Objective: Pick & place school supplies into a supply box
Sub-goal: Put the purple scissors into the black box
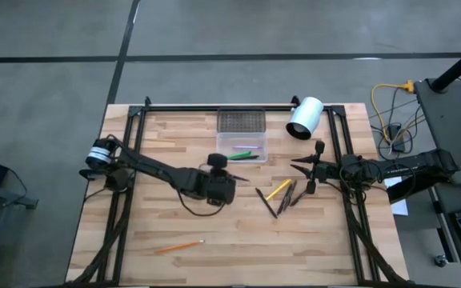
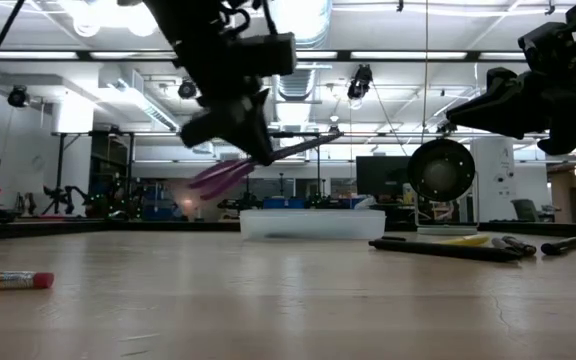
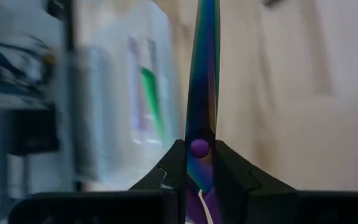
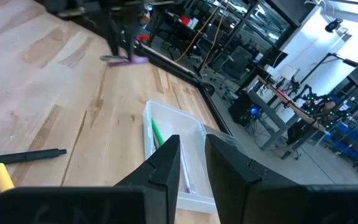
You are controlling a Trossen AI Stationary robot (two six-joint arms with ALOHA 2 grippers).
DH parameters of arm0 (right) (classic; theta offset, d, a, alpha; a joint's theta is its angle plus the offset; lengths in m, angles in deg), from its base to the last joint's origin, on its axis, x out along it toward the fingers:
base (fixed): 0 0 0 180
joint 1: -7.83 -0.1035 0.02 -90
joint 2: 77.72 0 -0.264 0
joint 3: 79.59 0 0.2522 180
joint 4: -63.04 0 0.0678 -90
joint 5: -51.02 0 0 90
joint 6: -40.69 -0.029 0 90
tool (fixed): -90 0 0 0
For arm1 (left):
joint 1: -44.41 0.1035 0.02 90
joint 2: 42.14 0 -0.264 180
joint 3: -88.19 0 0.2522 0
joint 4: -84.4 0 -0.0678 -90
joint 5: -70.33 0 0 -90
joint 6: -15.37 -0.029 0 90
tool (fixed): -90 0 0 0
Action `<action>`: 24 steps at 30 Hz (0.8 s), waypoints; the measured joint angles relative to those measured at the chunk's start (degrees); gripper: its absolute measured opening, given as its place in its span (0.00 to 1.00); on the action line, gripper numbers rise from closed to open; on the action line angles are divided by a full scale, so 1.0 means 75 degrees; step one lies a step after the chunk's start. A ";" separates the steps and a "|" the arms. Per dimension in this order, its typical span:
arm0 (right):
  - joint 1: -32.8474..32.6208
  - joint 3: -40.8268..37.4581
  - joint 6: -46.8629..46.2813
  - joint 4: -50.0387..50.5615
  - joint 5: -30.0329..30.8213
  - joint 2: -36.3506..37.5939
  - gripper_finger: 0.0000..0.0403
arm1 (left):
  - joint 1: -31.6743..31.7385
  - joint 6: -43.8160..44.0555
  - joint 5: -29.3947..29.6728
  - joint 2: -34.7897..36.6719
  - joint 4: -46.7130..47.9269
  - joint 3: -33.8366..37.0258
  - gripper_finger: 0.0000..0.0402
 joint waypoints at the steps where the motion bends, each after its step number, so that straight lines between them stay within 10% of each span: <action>1: 0.0000 0.0000 0.0005 0.0001 0.0002 0.0001 0.17 | 0.0040 -0.0309 0.0181 0.0000 -0.0325 0.0049 0.08; 24: 0.0000 0.0000 0.0000 -0.0001 -0.0001 0.0007 0.17 | 0.1104 -0.3779 0.2341 -0.1468 -0.4169 0.0175 0.08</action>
